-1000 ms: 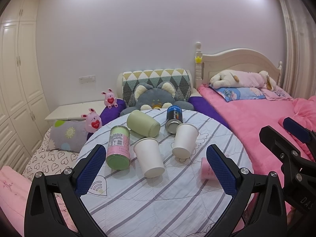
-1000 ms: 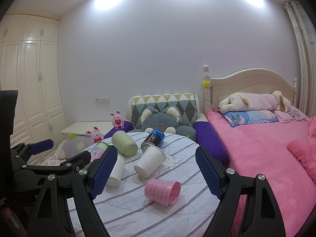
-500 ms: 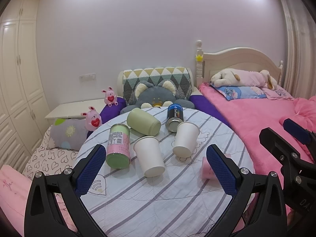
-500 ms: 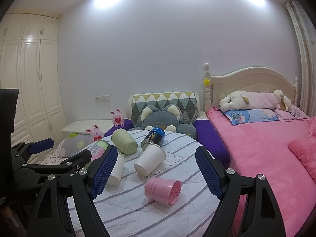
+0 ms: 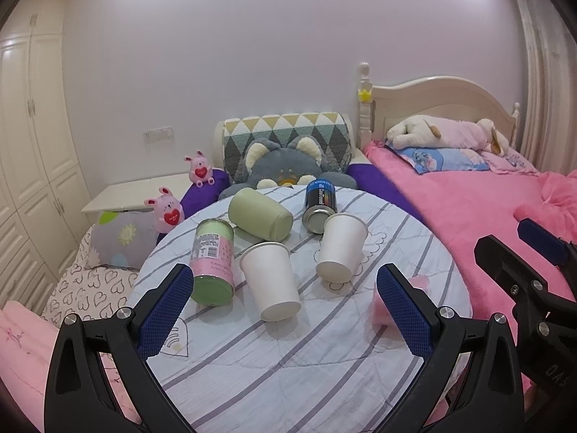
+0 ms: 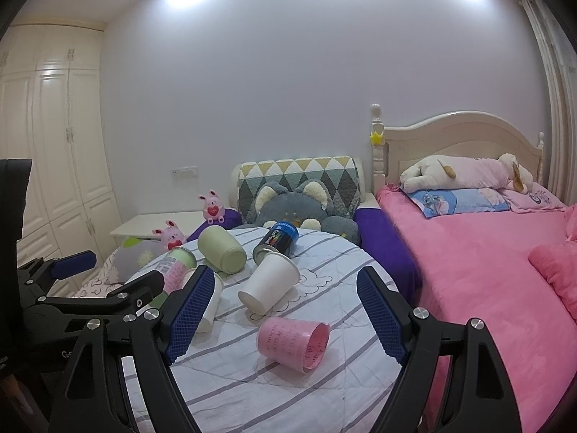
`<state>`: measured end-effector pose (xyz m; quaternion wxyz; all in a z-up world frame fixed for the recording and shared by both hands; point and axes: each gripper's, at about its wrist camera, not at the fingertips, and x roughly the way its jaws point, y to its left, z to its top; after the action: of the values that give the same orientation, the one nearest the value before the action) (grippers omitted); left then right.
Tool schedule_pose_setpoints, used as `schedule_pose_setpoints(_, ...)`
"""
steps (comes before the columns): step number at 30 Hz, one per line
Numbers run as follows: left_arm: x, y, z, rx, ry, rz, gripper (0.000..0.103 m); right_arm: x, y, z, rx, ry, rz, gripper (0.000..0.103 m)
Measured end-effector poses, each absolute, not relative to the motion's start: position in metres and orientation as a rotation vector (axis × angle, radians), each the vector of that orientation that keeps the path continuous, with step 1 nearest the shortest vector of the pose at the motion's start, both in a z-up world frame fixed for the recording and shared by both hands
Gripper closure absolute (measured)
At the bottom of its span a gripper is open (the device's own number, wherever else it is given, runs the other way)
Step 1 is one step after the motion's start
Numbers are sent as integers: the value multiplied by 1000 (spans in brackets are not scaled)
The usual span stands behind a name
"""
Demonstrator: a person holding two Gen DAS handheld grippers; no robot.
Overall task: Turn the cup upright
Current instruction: 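Move the left tool toward the white paper cup lying on its side and grasp it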
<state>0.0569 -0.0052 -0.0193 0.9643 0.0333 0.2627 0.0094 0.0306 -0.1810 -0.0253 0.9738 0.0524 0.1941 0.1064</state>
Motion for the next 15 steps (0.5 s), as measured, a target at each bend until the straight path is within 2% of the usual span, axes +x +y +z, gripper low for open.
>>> schedule_pose_setpoints(9, 87, -17, -29, 80, 585, -2, 0, 51, -191, -36, 126, 425, 208, 20)
schedule_pose_setpoints(15, 129, -34, -46, 76, 682, -65, 0, 73, -208, -46, 166, 446, 176, 20)
